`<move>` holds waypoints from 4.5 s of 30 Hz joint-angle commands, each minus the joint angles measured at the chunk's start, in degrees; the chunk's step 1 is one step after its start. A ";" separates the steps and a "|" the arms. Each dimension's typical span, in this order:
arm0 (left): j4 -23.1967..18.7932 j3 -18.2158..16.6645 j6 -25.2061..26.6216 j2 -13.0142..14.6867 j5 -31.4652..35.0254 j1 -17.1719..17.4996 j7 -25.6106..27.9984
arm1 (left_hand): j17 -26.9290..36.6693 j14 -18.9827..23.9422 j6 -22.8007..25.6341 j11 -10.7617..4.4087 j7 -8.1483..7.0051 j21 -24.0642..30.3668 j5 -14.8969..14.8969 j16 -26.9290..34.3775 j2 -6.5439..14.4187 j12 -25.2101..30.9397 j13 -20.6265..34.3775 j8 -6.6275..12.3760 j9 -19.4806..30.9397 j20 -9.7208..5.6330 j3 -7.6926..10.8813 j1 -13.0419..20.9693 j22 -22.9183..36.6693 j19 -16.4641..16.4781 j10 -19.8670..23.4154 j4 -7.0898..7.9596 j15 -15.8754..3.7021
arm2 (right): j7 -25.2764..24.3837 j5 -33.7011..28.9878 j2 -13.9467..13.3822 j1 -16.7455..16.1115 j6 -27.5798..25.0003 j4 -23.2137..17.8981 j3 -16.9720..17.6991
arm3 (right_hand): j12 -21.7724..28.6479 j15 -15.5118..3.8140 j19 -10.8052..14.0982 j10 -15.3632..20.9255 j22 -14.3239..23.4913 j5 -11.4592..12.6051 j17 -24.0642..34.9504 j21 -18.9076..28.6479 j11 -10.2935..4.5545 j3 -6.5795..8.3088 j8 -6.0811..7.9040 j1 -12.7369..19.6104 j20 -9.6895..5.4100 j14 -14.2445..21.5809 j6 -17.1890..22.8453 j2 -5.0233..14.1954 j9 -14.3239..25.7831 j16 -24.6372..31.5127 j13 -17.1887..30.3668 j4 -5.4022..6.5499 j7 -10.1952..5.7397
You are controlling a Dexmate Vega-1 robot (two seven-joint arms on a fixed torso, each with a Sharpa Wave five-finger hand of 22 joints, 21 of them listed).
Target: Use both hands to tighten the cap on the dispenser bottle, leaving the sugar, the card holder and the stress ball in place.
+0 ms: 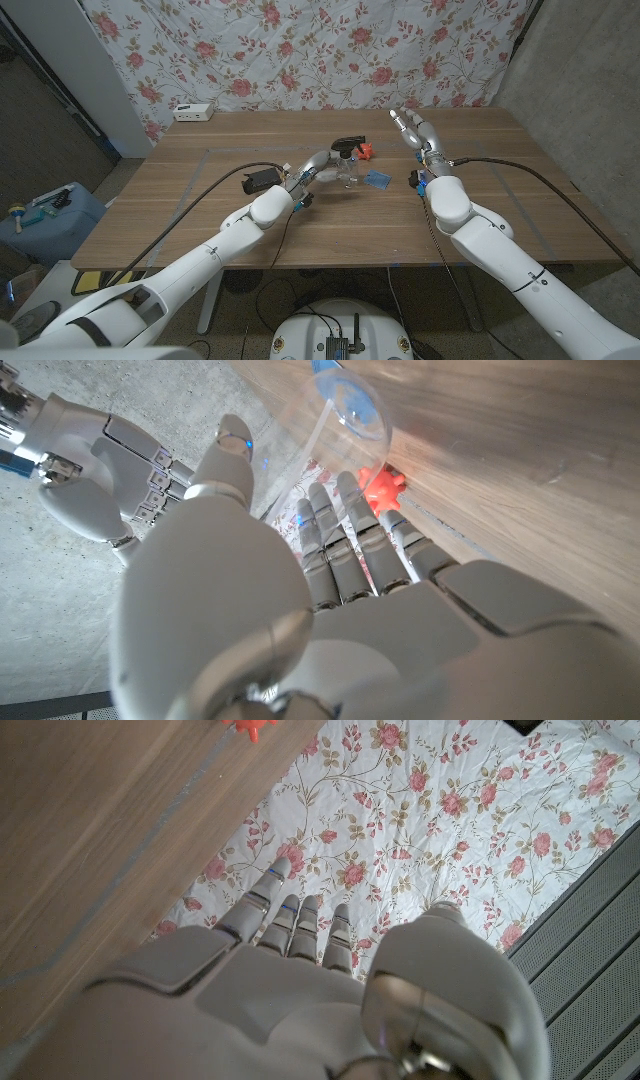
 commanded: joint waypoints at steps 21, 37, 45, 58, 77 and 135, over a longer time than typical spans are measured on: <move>4.84 1.20 -1.13 -2.55 0.83 0.20 3.34 | 0.12 -1.32 5.21 -0.52 -2.82 0.25 -0.02 -0.02 5.09 -0.15 -0.77 -0.39 -0.01 0.14 6.08 -5.45 0.27 -1.01 -0.28 5.48 -5.52 | 2.87 10.09 4.05 -0.06 21.82 11.84 0.38 | 0.15 0.92 -3.54 -1.81 0.15 -0.17 0.25 -0.26 1.38 -0.47 0.37 -4.91 -1.90 -1.85 -3.67 -0.35 0.07 0.21 0.17 1.58 1.49; 6.64 1.57 -1.81 -3.17 0.93 0.10 4.02 | 0.10 -1.67 4.86 -0.64 -2.93 0.37 -0.05 -0.02 4.95 -0.13 -1.22 -0.49 -0.06 -0.30 6.25 -5.65 0.26 -1.11 -0.53 5.46 -5.41 | 5.14 14.17 6.28 -0.31 27.45 15.83 0.34 | 0.59 1.32 -9.94 -1.45 0.19 0.25 0.13 -0.36 1.72 -1.48 0.81 -10.74 -2.73 -1.77 -4.66 -0.25 0.05 0.60 0.08 2.25 3.49; 6.96 1.66 -1.78 -3.29 0.84 0.14 4.13 | 0.10 -1.93 4.70 -0.54 -2.95 0.38 -0.08 -0.04 4.86 -0.19 -1.47 -0.51 -0.09 -0.36 6.33 -5.74 0.25 -1.26 -0.89 5.45 -5.48 | 6.43 16.07 7.16 -0.24 29.39 17.53 0.26 | 0.59 1.48 -10.74 -1.28 0.19 0.54 0.06 -0.12 1.96 -1.71 0.69 -12.44 -3.07 -1.56 -5.30 -0.15 0.03 0.68 0.05 2.30 4.68; 8.19 1.90 -2.60 -3.69 1.00 0.18 4.59 | 0.08 -2.41 4.24 -0.61 -3.14 0.44 -0.12 -0.07 4.67 -0.18 -1.86 -0.62 -0.12 -0.14 6.43 -5.87 0.25 -1.36 -1.20 5.41 -5.52 | 7.14 17.26 7.57 0.10 30.10 18.31 0.11 | 0.43 1.66 -11.43 -1.62 0.17 0.86 -0.01 0.05 1.93 -1.78 0.77 -13.88 -3.37 -1.82 -5.59 -0.06 0.00 0.57 0.04 2.21 4.95; 7.11 1.89 -1.74 -3.04 0.87 1.18 4.68 | 0.04 -4.21 2.09 -0.81 -3.81 0.36 -0.32 -0.20 3.74 -0.54 -2.81 -0.99 -0.19 0.65 6.39 -6.01 0.29 -2.44 -3.37 5.16 -5.62 | 6.87 16.98 7.59 -0.30 30.39 18.30 -0.26 | 0.47 1.40 -11.70 -1.52 0.15 1.22 -0.11 0.28 1.84 -1.64 0.95 -14.99 -3.22 -1.95 -5.48 -0.01 -0.03 0.51 0.05 1.92 4.51; 8.16 0.90 -4.25 -2.42 -1.56 1.20 1.62 | 0.44 -27.95 -20.57 0.00 -5.35 0.26 1.98 -0.25 -1.26 -1.33 -8.25 -1.81 -1.24 3.31 -2.39 -11.84 0.35 -8.15 -27.32 7.09 -2.41 | 5.21 15.12 8.05 -1.22 29.82 17.38 -0.93 | 0.34 1.57 -12.43 -2.26 0.11 2.11 -0.43 0.44 1.48 -0.46 1.04 -15.94 -2.09 -2.28 -5.50 -0.05 -0.06 0.37 0.08 1.10 2.42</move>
